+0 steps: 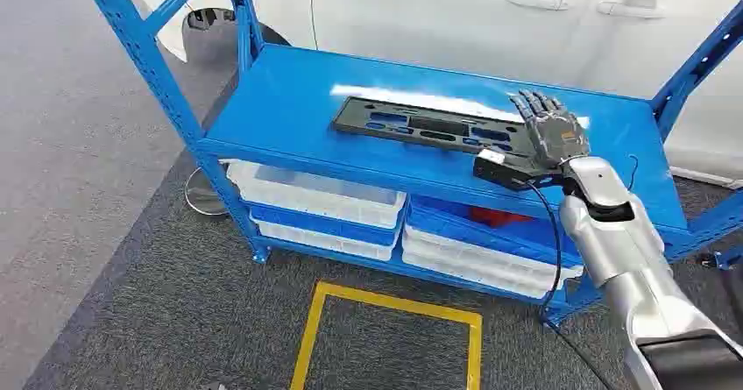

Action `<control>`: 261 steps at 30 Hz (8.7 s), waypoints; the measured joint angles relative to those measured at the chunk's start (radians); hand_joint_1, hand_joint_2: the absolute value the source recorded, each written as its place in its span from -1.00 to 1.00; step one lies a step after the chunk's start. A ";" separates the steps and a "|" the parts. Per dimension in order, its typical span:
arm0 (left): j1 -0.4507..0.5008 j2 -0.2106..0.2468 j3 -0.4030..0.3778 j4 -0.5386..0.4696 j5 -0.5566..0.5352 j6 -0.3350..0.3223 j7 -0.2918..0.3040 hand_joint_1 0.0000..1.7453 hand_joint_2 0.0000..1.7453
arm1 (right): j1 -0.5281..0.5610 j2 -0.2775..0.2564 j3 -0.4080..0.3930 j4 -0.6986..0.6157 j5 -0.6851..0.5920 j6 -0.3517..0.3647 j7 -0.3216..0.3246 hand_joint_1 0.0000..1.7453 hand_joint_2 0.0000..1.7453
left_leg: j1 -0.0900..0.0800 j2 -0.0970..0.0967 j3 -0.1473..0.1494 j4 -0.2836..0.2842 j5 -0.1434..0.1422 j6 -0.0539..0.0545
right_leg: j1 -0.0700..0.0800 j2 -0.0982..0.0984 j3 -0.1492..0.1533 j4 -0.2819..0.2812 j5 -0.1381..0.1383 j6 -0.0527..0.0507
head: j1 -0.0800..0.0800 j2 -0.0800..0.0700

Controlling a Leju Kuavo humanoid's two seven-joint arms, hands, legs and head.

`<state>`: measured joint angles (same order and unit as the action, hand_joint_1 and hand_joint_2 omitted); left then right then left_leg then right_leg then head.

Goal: Take the parts from the cabinet and place them on the table.

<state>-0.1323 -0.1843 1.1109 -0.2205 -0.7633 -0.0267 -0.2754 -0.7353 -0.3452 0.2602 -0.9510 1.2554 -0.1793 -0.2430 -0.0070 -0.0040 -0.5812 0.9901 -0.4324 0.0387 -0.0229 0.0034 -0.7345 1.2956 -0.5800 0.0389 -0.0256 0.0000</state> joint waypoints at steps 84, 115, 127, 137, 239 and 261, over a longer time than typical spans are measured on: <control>-0.005 -0.001 -0.018 0.000 -0.012 0.004 0.009 -1.00 -1.00 | 0.039 -0.038 -0.017 -0.051 -0.013 0.005 0.010 -1.00 -1.00 | 0.000 -0.002 -0.031 0.024 0.009 -0.030 | 0.001 0.003 0.155 -0.279 0.116 -0.023 | -0.005 0.000; -0.005 -0.002 -0.019 0.000 -0.010 0.018 0.025 -1.00 -1.00 | 0.202 -0.061 -0.098 -0.174 -0.007 0.040 0.009 -1.00 -1.00 | -0.001 -0.006 -0.032 0.020 0.009 -0.024 | 0.001 -0.002 0.160 -0.291 0.119 -0.011 | -0.003 0.000; -0.007 -0.003 -0.019 0.000 0.000 0.016 0.014 -1.00 -1.00 | 0.145 -0.011 -0.038 -0.092 0.028 0.018 -0.017 -1.00 -1.00 | -0.001 -0.006 -0.032 0.020 0.010 -0.024 | 0.001 -0.002 0.161 -0.291 0.119 -0.011 | -0.003 0.000; -0.007 -0.006 -0.019 0.000 0.003 0.016 0.010 -1.00 -1.00 | 0.019 0.111 0.047 0.076 0.043 -0.029 -0.029 -1.00 -1.00 | -0.001 -0.005 -0.032 0.020 0.010 -0.025 | 0.002 -0.002 0.161 -0.290 0.119 -0.011 | -0.003 0.000; 0.004 -0.003 -0.015 0.000 0.010 0.037 -0.010 -1.00 -1.00 | 0.093 0.119 -0.159 0.200 0.159 -0.144 0.066 -1.00 1.00 | -0.001 -0.005 -0.032 0.020 0.010 -0.025 | 0.001 -0.002 0.161 -0.290 0.119 -0.011 | -0.002 0.000; 0.005 -0.003 -0.015 0.000 0.010 0.037 -0.012 -1.00 -1.00 | 0.070 0.130 -0.159 0.258 0.163 -0.162 0.074 -1.00 1.00 | -0.001 -0.005 -0.031 0.020 0.010 -0.025 | 0.001 -0.002 0.162 -0.290 0.119 -0.011 | -0.003 0.000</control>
<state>-0.1273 -0.1877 1.0960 -0.2201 -0.7538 0.0103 -0.2876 -0.6651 -0.2151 0.1015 -0.6928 1.4183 -0.3414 -0.1686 -0.0077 -0.0095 -0.6124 1.0105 -0.4224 0.0140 -0.0216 0.0013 -0.5730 1.0054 -0.4606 0.0281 -0.0282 0.0000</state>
